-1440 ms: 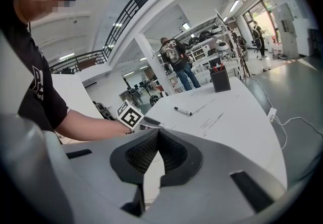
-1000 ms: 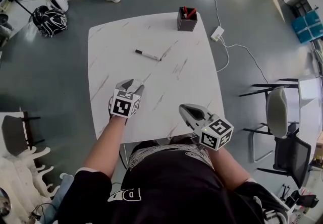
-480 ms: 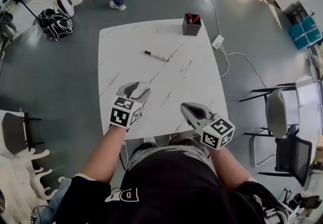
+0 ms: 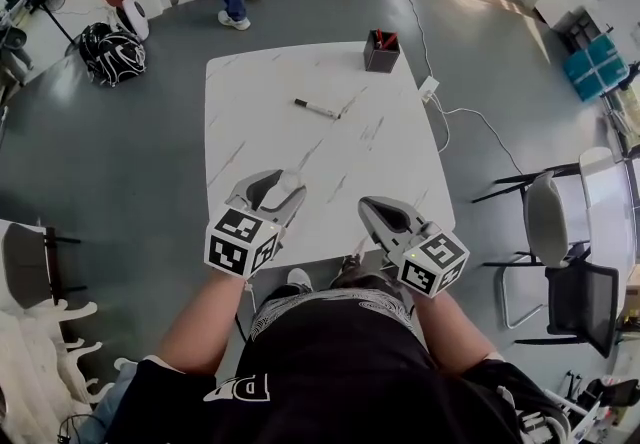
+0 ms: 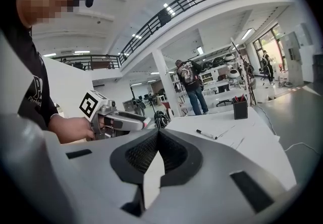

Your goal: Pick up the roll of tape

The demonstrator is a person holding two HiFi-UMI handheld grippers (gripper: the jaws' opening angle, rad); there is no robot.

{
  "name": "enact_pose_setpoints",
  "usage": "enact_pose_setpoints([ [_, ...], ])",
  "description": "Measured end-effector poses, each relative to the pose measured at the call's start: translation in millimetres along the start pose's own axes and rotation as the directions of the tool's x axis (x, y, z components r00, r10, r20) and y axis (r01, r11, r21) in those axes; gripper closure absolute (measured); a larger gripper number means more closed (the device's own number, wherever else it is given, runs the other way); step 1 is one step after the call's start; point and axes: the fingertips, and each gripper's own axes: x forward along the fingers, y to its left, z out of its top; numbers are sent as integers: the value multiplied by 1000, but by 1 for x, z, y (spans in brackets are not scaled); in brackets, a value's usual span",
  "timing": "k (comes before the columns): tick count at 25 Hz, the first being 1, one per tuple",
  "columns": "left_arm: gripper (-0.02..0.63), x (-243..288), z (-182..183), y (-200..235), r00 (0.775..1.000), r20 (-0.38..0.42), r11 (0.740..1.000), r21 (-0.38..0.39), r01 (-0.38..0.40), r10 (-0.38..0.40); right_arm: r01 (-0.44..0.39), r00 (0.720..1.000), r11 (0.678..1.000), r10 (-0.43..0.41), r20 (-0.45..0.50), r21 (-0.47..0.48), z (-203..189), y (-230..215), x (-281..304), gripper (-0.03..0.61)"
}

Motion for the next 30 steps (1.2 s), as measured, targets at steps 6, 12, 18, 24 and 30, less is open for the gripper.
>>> enact_pose_setpoints([
  [6,407,-32,0,-22,998,35,999,13,43,-44,34,998,999,-34,46,8,1,18,-4,575],
  [12,407,-54,-4,-31,996,66,998,15,55,-56,40,998,999,-40,54,0,-4,30,-4,574],
  [18,407,-71,-2,-38,995,90,1000,5,29,-29,18,999,1000,-17,48,-21,2,35,-6,575],
  [24,407,-81,-4,-57,993,113,1000,-8,-11,12,-34,998,998,37,59,-54,10,41,-17,574],
  [30,407,-82,5,-93,988,149,999,-35,-32,37,-86,996,993,89,31,-82,14,41,-48,574],
])
